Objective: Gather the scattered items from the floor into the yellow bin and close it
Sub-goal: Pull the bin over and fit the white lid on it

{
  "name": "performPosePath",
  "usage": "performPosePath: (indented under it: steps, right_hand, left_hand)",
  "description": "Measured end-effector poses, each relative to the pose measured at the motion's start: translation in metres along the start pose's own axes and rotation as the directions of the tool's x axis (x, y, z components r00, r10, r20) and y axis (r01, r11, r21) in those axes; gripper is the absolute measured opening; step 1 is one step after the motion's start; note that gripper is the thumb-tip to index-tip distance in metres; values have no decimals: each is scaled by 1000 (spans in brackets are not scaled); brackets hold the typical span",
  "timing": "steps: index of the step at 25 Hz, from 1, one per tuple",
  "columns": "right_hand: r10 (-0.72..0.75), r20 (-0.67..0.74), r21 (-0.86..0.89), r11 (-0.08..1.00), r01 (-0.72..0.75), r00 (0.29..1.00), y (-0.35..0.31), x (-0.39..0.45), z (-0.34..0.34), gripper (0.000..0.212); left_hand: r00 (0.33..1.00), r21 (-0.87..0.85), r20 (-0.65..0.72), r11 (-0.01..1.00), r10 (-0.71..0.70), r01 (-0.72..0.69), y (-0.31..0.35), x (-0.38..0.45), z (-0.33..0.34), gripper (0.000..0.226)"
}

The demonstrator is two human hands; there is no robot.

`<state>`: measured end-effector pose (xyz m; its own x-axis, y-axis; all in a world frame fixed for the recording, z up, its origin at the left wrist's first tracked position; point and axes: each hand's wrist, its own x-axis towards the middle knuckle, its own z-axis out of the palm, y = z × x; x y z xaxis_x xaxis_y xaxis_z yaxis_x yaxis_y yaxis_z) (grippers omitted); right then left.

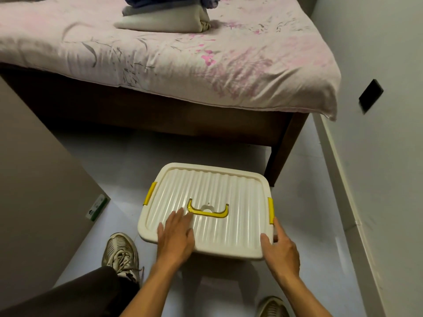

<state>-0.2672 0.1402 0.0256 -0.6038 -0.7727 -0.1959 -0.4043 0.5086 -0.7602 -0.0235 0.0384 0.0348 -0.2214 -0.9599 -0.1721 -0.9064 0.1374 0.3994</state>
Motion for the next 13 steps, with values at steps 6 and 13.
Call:
performPosePath:
  steps: [6,13]
  right_hand:
    - [-392,102,-420,816,397,914,28,-34,-2,64]
    - [-487,85,-452,759,469,869,14,-23,15,62]
  left_hand:
    - [967,45,-188,983,-169,180,-43,-52,0,71]
    - [948,-386,-135,896,-289,218,-52,-28,-7,101]
